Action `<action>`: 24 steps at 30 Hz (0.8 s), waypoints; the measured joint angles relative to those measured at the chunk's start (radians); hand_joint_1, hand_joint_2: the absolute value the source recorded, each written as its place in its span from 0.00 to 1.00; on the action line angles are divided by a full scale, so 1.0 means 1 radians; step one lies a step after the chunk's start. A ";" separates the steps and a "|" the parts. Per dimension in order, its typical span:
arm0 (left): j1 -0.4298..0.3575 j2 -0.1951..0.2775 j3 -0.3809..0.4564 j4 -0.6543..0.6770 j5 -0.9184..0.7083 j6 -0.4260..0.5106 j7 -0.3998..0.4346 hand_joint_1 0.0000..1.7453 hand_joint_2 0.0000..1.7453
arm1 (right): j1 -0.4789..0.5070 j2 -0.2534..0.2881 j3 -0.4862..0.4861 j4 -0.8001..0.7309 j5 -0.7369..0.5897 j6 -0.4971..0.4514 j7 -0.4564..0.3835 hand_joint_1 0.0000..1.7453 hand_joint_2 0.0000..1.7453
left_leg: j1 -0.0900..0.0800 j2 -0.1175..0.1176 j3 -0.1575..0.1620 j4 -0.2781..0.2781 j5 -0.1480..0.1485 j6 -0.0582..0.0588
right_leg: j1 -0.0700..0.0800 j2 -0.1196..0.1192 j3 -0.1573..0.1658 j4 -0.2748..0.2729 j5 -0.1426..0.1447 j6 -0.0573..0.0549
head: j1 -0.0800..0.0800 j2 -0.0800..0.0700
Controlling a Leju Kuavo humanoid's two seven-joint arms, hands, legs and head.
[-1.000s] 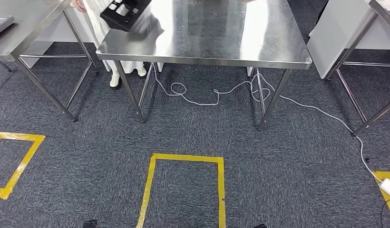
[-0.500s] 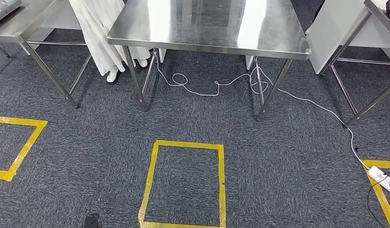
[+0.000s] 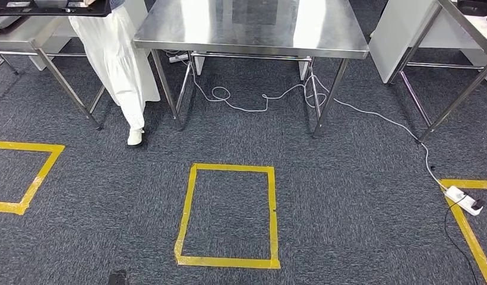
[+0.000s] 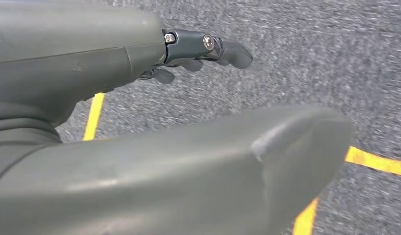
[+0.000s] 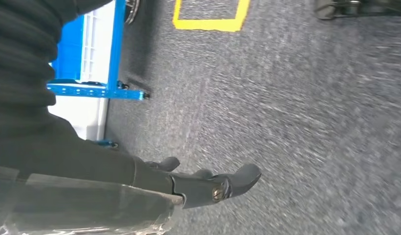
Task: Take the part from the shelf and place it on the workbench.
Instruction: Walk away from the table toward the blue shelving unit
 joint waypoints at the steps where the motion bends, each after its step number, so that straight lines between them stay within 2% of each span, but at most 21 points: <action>1: 0.000 0.000 0.000 0.000 0.000 0.000 0.000 0.00 0.00 | 0.002 0.000 0.000 0.000 0.002 0.005 0.002 0.00 1.00 | 0.006 0.000 0.026 0.006 0.022 -0.006 | -0.003 0.000 -0.017 0.007 0.010 0.006 | 0.000 0.000; 2: 0.000 0.001 0.000 0.000 0.001 0.000 0.000 0.00 0.00 | 0.003 0.000 0.000 0.000 0.004 0.009 0.004 0.00 1.00 | 0.012 0.000 0.072 -0.024 0.045 -0.011 | -0.007 0.000 -0.034 0.018 0.017 0.013 | 0.000 0.000; 3: -0.002 0.001 0.000 0.000 0.001 0.000 0.000 0.00 0.00 | 0.003 0.000 0.000 0.000 0.005 0.013 0.006 0.00 1.00 | 0.018 -0.002 0.132 -0.087 0.046 -0.014 | -0.009 0.000 -0.051 0.029 0.022 0.019 | -0.001 0.000; 5: -0.006 0.000 0.000 -0.001 0.001 -0.001 -0.001 0.00 0.00 | 0.001 0.000 0.000 0.001 0.006 0.019 0.010 0.00 1.00 | 0.018 -0.009 0.231 -0.214 0.013 -0.009 | -0.008 0.000 -0.074 0.049 0.031 0.034 | -0.001 0.000; 6: -0.008 0.000 0.000 -0.001 0.001 -0.001 -0.001 0.00 0.00 | 0.000 0.000 0.000 0.001 0.006 0.020 0.011 0.00 1.00 | 0.013 -0.011 0.251 -0.249 -0.005 -0.002 | -0.006 0.000 -0.080 0.052 0.037 0.042 | -0.001 0.000; 7: -0.009 0.000 0.000 -0.001 0.000 -0.001 -0.002 0.00 0.00 | -0.001 0.001 0.000 0.001 0.006 0.021 0.011 0.00 1.00 | 0.007 -0.011 0.254 -0.261 -0.006 0.010 | -0.004 -0.001 -0.084 0.051 0.045 0.052 | 0.000 0.000; 9: -0.010 -0.001 0.000 -0.001 -0.003 -0.001 -0.002 0.00 0.00 | 0.003 0.001 -0.001 0.002 0.005 0.023 0.011 0.00 1.00 | 0.001 -0.005 0.237 -0.271 0.016 0.038 | -0.004 0.001 -0.095 0.057 0.046 0.067 | 0.001 0.000; 10: -0.012 -0.003 -0.001 -0.001 -0.005 -0.001 -0.001 0.00 0.00 | 0.005 0.001 -0.003 0.002 0.003 0.023 0.011 0.00 1.00 | 0.000 -0.002 0.225 -0.277 0.031 0.054 | -0.004 0.002 -0.108 0.078 0.023 0.064 | 0.004 0.000; 12: -0.015 -0.005 -0.002 -0.001 -0.010 -0.001 0.003 0.00 0.00 | 0.010 0.001 -0.007 0.004 0.001 0.023 0.011 0.00 1.00 | -0.005 0.001 0.191 -0.282 0.062 0.073 | -0.007 0.007 -0.148 0.174 -0.066 0.048 | 0.009 0.000; 13: -0.016 -0.005 -0.003 -0.001 -0.012 0.000 0.006 0.00 0.00 | 0.011 0.000 -0.009 0.004 0.000 0.023 0.011 0.00 1.00 | -0.008 0.002 0.174 -0.282 0.076 0.078 | -0.007 0.008 -0.169 0.240 -0.109 0.044 | 0.012 0.000; 14: -0.016 -0.005 -0.004 -0.001 -0.014 0.001 0.009 0.00 0.00 | 0.012 0.000 -0.011 0.004 0.001 0.022 0.011 0.00 1.00 | -0.010 0.003 0.157 -0.281 0.090 0.078 | -0.006 0.010 -0.182 0.298 -0.135 0.046 | 0.013 0.000; 15: -0.016 -0.006 -0.004 -0.001 -0.016 0.001 0.012 0.00 0.00 | 0.012 -0.001 -0.013 0.004 0.001 0.022 0.011 0.00 1.00 | -0.012 0.004 0.138 -0.280 0.105 0.077 | -0.005 0.011 -0.180 0.336 -0.139 0.055 | 0.013 0.000; 16: -0.016 -0.007 -0.004 -0.001 -0.018 0.002 0.015 0.00 0.00 | 0.011 -0.001 -0.014 0.004 0.002 0.022 0.011 0.00 1.00 | -0.013 0.005 0.121 -0.280 0.120 0.076 | -0.005 0.012 -0.161 0.339 -0.124 0.067 | 0.014 0.000; 17: -0.017 -0.007 -0.004 -0.001 -0.019 0.003 0.016 0.00 0.00 | 0.011 -0.001 -0.015 0.004 0.003 0.021 0.011 0.00 1.00 | -0.014 0.005 0.102 -0.279 0.136 0.073 | -0.004 0.012 -0.124 0.308 -0.102 0.077 | 0.014 0.000; 18: -0.018 -0.008 -0.004 -0.001 -0.021 0.004 0.017 0.00 0.00 | 0.010 -0.001 -0.015 0.004 0.004 0.021 0.011 0.00 1.00 | -0.014 0.006 0.086 -0.278 0.150 0.069 | -0.005 0.012 -0.069 0.247 -0.085 0.082 | 0.014 0.000; 19: -0.019 -0.008 -0.005 -0.001 -0.021 0.005 0.017 0.00 0.00 | 0.009 -0.001 -0.015 0.004 0.004 0.021 0.011 0.00 1.00 | -0.016 0.006 0.073 -0.277 0.164 0.064 | -0.001 0.012 -0.005 0.161 -0.084 0.080 | 0.014 0.000; 20: -0.020 -0.008 -0.005 -0.001 -0.022 0.005 0.018 0.00 0.00 | 0.007 -0.001 -0.016 0.004 0.004 0.021 0.011 0.00 1.00 | -0.017 0.006 0.066 -0.278 0.178 0.058 | 0.003 0.014 0.042 0.090 -0.090 0.073 | 0.013 0.000; 21: -0.021 -0.008 -0.005 -0.001 -0.023 0.006 0.018 0.00 0.00 | 0.006 -0.001 -0.017 0.004 0.004 0.021 0.011 0.00 1.00 | -0.019 0.007 0.063 -0.281 0.192 0.052 | 0.007 0.016 0.072 0.037 -0.098 0.063 | 0.012 0.000; 22: -0.021 -0.008 -0.005 -0.001 -0.023 0.006 0.019 0.00 0.00 | 0.005 -0.001 -0.018 0.004 0.004 0.021 0.011 0.00 1.00 | -0.020 0.008 0.062 -0.288 0.206 0.046 | 0.012 0.017 0.083 0.011 -0.101 0.054 | 0.010 0.000; 23: -0.021 -0.008 -0.005 -0.001 -0.024 0.007 0.019 0.00 0.00 | 0.008 0.000 -0.019 0.005 0.003 0.021 0.011 0.00 1.00 | -0.018 0.009 0.064 -0.297 0.221 0.040 | 0.009 0.018 0.072 0.012 -0.093 0.044 | 0.008 0.000; 24: -0.020 -0.008 -0.005 0.000 -0.024 0.007 0.020 0.00 0.00 | 0.009 0.001 -0.020 0.006 0.003 0.021 0.011 0.00 1.00 | -0.015 0.008 0.060 -0.298 0.219 0.034 | 0.004 0.015 0.065 0.011 -0.082 0.035 | 0.008 0.000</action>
